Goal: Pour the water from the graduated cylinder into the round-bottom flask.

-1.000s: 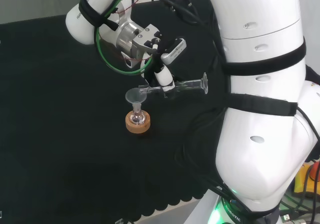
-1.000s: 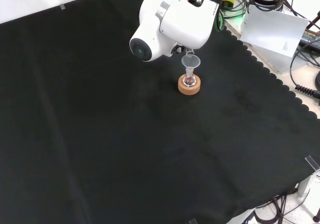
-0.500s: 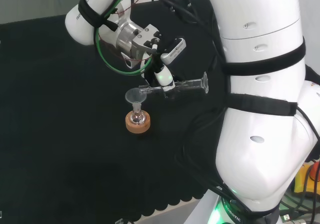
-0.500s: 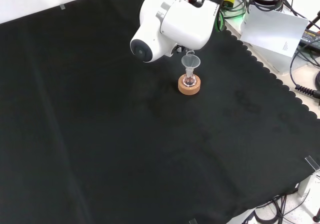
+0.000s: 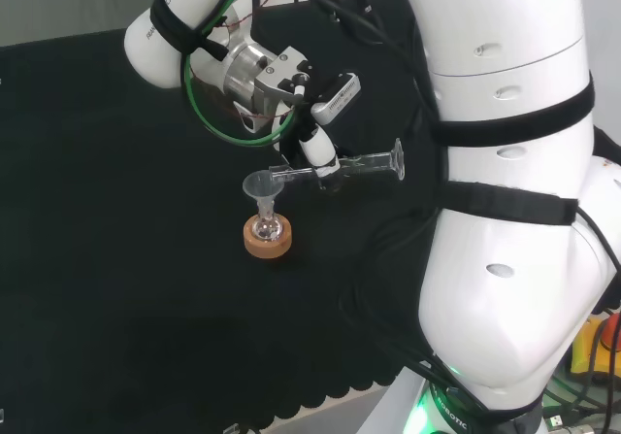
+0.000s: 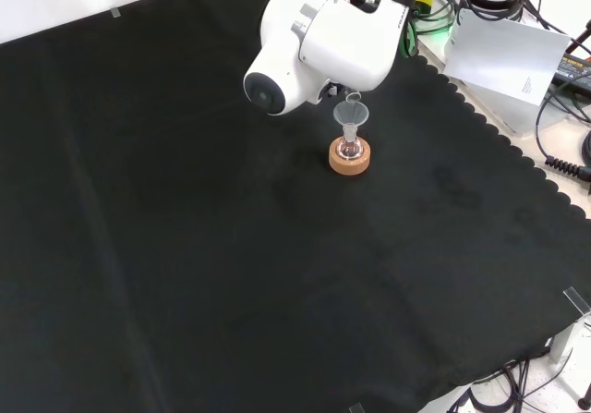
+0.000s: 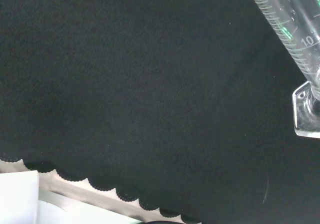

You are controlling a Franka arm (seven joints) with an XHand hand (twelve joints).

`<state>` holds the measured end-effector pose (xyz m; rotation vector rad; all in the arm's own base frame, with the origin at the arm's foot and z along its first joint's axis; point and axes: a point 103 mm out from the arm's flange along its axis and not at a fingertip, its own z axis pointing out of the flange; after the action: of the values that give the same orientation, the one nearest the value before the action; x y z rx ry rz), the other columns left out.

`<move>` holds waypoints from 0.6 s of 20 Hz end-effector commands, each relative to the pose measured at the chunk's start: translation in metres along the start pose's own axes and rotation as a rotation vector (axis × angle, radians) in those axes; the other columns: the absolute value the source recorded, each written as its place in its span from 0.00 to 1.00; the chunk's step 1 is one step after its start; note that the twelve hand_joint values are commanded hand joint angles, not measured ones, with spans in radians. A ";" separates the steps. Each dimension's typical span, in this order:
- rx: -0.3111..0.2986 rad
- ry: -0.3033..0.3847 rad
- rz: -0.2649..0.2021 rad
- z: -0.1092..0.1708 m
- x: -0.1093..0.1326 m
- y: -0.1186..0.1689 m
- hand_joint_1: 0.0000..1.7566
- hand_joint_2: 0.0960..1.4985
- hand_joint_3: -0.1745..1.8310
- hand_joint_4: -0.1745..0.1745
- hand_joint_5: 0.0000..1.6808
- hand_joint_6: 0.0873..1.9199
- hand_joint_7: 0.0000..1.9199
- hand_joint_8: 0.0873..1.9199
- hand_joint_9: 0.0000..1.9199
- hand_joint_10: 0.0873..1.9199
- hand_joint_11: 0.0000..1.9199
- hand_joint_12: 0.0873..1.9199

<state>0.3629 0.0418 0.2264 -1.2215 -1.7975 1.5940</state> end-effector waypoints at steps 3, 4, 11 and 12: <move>-0.053 -0.007 -0.006 0.002 0.004 -0.007 0.70 0.78 0.09 0.00 0.50 0.62 0.45 0.61 0.73 0.05 0.63 0.36; -0.070 -0.006 -0.010 0.001 0.005 -0.008 0.70 0.78 0.09 0.00 0.50 0.62 0.45 0.61 0.73 0.05 0.63 0.36; -0.227 0.024 -0.047 0.003 0.001 -0.014 0.70 0.78 0.09 0.00 0.50 0.62 0.45 0.61 0.73 0.05 0.63 0.36; -0.267 0.028 -0.056 0.003 -0.001 -0.015 0.70 0.78 0.09 0.00 0.50 0.62 0.45 0.61 0.73 0.05 0.63 0.36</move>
<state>0.3572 0.0440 0.2375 -1.2624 -1.9235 1.4859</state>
